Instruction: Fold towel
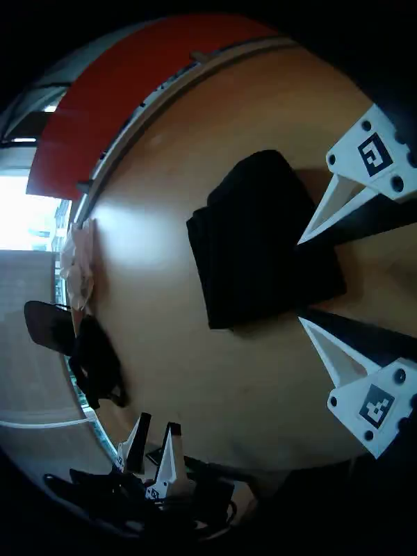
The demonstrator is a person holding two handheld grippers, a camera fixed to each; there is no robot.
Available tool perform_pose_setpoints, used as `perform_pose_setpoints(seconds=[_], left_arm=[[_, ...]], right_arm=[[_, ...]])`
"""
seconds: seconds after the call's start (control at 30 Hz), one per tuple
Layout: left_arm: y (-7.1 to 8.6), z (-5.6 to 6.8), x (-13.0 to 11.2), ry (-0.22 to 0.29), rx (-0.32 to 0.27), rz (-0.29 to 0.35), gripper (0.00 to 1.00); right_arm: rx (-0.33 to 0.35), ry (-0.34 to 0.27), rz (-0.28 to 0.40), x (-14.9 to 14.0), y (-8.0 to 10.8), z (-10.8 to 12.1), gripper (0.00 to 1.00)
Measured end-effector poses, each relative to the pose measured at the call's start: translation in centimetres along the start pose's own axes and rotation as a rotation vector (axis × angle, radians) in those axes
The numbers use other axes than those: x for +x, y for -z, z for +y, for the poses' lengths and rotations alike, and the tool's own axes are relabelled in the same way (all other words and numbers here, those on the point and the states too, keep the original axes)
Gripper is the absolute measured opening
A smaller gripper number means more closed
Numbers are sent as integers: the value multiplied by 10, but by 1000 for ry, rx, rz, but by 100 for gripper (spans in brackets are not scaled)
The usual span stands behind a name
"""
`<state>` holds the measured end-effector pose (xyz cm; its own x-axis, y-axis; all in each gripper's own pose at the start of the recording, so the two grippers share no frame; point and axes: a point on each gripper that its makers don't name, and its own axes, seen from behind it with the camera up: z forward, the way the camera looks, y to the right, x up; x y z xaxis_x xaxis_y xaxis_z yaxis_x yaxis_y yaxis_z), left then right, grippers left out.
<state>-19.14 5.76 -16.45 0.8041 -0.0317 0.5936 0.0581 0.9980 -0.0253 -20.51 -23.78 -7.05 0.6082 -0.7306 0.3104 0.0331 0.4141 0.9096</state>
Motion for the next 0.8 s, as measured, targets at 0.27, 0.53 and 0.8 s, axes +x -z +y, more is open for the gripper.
perform_pose_setpoints(seconds=[0.27,0.53,0.8], left_arm=[[-1,0,0,-1,1,-1,95],[0,0,-1,-1,2,-3,95],[0,-1,-1,0,3,-6,95]], right_arm=[[-30,-40,-9,-13,3,-4,61],[-47,-86,-22,-27,2,-12,61],[-65,-120,-35,-39,3,-14,61]])
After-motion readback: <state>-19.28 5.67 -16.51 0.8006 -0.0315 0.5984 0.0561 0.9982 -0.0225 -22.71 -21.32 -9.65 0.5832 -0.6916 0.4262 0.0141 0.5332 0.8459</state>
